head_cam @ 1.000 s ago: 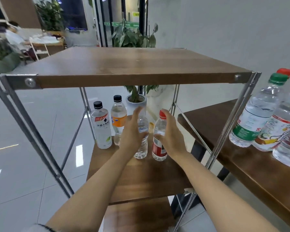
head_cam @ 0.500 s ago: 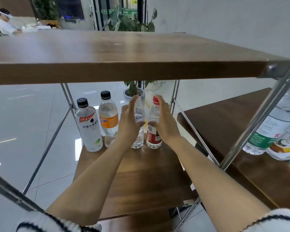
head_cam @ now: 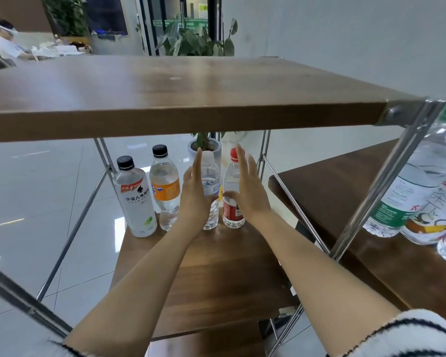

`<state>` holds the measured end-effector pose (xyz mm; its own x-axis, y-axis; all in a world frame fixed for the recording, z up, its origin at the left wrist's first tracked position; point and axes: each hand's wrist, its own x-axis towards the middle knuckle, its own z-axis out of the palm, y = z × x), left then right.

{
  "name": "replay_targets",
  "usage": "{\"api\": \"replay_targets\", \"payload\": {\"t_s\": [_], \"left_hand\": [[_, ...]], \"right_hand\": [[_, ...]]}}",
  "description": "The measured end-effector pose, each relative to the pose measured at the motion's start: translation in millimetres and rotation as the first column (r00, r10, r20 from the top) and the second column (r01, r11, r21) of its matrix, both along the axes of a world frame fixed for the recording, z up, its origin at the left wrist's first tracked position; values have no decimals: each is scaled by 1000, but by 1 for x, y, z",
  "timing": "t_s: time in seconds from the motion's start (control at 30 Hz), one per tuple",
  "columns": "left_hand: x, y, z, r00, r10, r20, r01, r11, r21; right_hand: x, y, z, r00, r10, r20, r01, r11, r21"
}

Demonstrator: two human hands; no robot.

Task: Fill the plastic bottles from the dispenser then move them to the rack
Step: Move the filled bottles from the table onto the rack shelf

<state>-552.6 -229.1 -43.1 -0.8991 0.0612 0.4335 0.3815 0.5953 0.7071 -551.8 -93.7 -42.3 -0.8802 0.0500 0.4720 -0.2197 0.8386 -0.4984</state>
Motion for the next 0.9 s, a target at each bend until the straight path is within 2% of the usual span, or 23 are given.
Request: {"api": "replay_targets", "payload": {"t_s": [0.1,0.23,0.33,0.47,0.63,0.77,0.9], "left_hand": [[16,-7,-2,999,19,30,-18,999,-51],[51,-22,5,996,1,92,12,989,-144],[79,-37,13,999,-13,42,22,976,-219],[127,-51,38,998,-59,22,63,952,-299],[190,-42,75,981,-190,-38,172,945,-279],[222,-11,102,930,-336,-148,288,918,-272],[243,37,132,867,-433,-248,369,891,-265]], "right_hand": [[15,-5,1,999,-27,34,27,1000,2],[55,-12,6,999,43,-17,-42,999,31],[94,-18,15,997,65,-35,-62,996,58],[158,-18,33,998,54,17,-56,984,167],[239,-3,58,962,12,-272,48,975,215],[293,40,84,920,-119,-375,222,943,246],[324,93,112,853,-277,-442,398,894,208]]}}
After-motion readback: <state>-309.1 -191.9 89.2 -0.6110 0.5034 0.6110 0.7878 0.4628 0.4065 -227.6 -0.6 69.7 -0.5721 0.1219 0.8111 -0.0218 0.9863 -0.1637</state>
